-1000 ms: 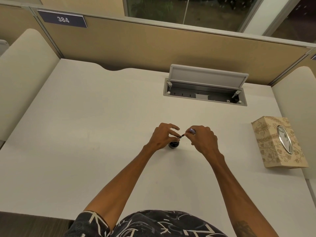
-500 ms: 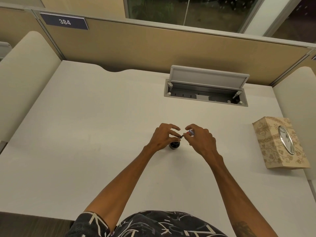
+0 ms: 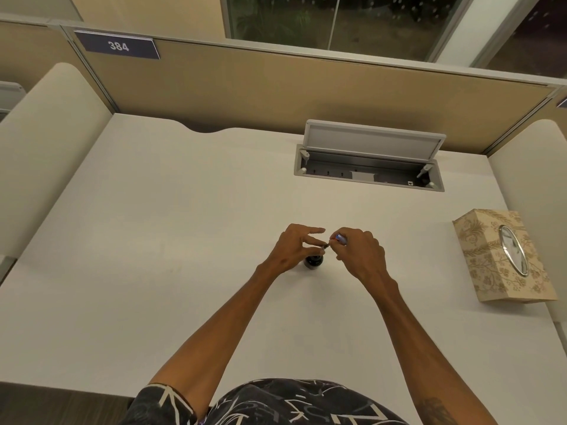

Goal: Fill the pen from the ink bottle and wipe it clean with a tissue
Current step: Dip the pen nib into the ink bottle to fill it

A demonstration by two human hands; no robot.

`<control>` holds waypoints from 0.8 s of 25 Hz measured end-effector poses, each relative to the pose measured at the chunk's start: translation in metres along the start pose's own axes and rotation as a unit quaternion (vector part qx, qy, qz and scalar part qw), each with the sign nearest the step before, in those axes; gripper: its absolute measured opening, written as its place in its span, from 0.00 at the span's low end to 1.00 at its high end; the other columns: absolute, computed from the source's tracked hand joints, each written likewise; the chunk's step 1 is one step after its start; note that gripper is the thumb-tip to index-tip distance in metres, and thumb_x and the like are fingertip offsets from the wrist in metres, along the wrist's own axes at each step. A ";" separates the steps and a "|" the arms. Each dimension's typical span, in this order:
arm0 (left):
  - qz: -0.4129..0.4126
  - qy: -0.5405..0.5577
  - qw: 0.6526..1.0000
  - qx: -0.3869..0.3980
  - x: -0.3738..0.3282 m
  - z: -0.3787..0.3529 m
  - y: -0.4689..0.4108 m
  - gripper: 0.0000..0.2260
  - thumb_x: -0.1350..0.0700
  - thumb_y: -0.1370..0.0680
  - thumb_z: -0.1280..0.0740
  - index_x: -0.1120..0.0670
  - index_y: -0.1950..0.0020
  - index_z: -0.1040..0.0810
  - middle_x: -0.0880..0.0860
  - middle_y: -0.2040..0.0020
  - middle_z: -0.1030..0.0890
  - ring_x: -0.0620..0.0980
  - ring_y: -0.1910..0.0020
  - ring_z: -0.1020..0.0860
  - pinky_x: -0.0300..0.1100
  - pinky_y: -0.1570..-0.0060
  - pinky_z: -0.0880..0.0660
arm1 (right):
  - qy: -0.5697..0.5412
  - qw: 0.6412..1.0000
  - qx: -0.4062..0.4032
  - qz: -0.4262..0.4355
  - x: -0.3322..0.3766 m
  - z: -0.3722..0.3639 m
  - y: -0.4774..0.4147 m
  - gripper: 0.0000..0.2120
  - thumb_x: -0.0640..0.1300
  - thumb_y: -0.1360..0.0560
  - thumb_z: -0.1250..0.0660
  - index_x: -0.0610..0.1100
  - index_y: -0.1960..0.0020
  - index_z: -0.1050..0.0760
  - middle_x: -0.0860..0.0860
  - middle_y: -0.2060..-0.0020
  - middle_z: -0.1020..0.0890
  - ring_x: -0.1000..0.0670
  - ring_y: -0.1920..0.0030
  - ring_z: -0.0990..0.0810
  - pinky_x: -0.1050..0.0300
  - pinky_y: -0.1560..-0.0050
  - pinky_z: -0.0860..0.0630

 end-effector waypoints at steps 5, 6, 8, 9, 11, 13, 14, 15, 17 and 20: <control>0.033 0.092 0.995 -0.033 0.007 0.006 0.004 0.11 0.52 0.24 0.27 0.52 0.42 0.14 0.50 0.33 0.20 0.41 0.35 0.24 0.22 0.40 0.34 | 0.011 1.000 -0.002 0.000 -0.001 0.003 0.002 0.10 0.50 0.22 0.40 0.50 0.52 0.20 0.49 0.61 0.15 0.45 0.54 0.19 0.49 0.54 0.22; 0.042 0.103 0.993 -0.039 0.008 0.006 0.005 0.11 0.52 0.23 0.28 0.51 0.42 0.15 0.49 0.34 0.20 0.40 0.35 0.24 0.22 0.40 0.34 | 0.009 1.000 -0.001 0.001 -0.001 0.004 0.002 0.10 0.50 0.22 0.40 0.50 0.52 0.20 0.49 0.60 0.15 0.44 0.54 0.19 0.48 0.53 0.21; 0.051 0.109 0.992 -0.043 0.009 0.005 0.006 0.11 0.51 0.23 0.28 0.50 0.42 0.15 0.48 0.35 0.19 0.40 0.35 0.23 0.27 0.38 0.33 | 0.004 1.000 -0.002 0.001 -0.002 0.005 0.005 0.10 0.50 0.22 0.40 0.50 0.52 0.20 0.49 0.60 0.15 0.45 0.55 0.18 0.48 0.53 0.21; 0.052 0.107 0.992 -0.044 0.009 0.004 0.007 0.11 0.51 0.23 0.28 0.50 0.42 0.15 0.48 0.36 0.18 0.40 0.36 0.23 0.28 0.38 0.33 | 0.002 1.000 -0.004 0.000 -0.002 0.005 0.006 0.10 0.50 0.23 0.40 0.50 0.52 0.20 0.49 0.61 0.16 0.45 0.55 0.18 0.48 0.53 0.21; 0.053 0.108 0.992 -0.046 0.009 0.002 0.008 0.10 0.50 0.23 0.29 0.50 0.43 0.14 0.48 0.37 0.17 0.40 0.36 0.22 0.30 0.38 0.32 | -0.001 1.000 -0.005 0.000 -0.003 0.006 0.009 0.10 0.50 0.23 0.40 0.50 0.52 0.20 0.49 0.60 0.16 0.45 0.55 0.18 0.48 0.53 0.21; 0.057 0.111 0.991 -0.050 0.009 -0.001 0.010 0.10 0.51 0.23 0.29 0.50 0.44 0.14 0.48 0.38 0.17 0.40 0.37 0.22 0.30 0.39 0.32 | -0.007 1.000 -0.006 0.000 -0.005 0.006 0.013 0.09 0.50 0.23 0.40 0.51 0.52 0.20 0.50 0.59 0.16 0.45 0.55 0.17 0.48 0.52 0.21; 0.061 0.111 0.991 -0.053 0.009 -0.001 0.011 0.09 0.51 0.23 0.29 0.50 0.44 0.14 0.47 0.39 0.17 0.40 0.38 0.22 0.29 0.39 0.32 | -0.012 1.000 -0.007 0.000 -0.006 0.006 0.015 0.09 0.49 0.23 0.40 0.51 0.52 0.21 0.50 0.59 0.16 0.45 0.55 0.17 0.48 0.52 0.21; 0.065 0.110 0.990 -0.056 0.009 -0.002 0.013 0.09 0.51 0.22 0.29 0.50 0.44 0.14 0.47 0.39 0.16 0.39 0.38 0.22 0.28 0.40 0.32 | -0.017 1.000 -0.008 0.001 -0.006 0.006 0.016 0.09 0.49 0.23 0.40 0.51 0.53 0.21 0.50 0.59 0.16 0.45 0.55 0.18 0.48 0.52 0.22; 0.070 0.104 0.990 -0.065 0.009 -0.001 0.015 0.09 0.51 0.22 0.30 0.51 0.45 0.14 0.47 0.40 0.16 0.39 0.39 0.22 0.24 0.44 0.33 | -0.028 1.000 -0.014 0.004 -0.007 0.004 0.019 0.08 0.49 0.23 0.39 0.52 0.53 0.21 0.51 0.60 0.16 0.45 0.55 0.17 0.48 0.53 0.22; 0.075 0.108 0.987 -0.088 0.008 0.000 0.020 0.10 0.51 0.21 0.31 0.52 0.44 0.14 0.46 0.41 0.16 0.35 0.41 0.22 0.20 0.47 0.33 | -0.042 0.999 -0.031 0.004 -0.009 0.002 0.025 0.08 0.49 0.22 0.39 0.51 0.52 0.21 0.51 0.59 0.17 0.45 0.57 0.17 0.50 0.55 0.22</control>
Point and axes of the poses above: each hand's wrist, its own y-axis away from the middle knuckle, its own z-axis out of the back of the hand, x = y × z, the point moved 6 cm from there along -y, towards the middle knuckle
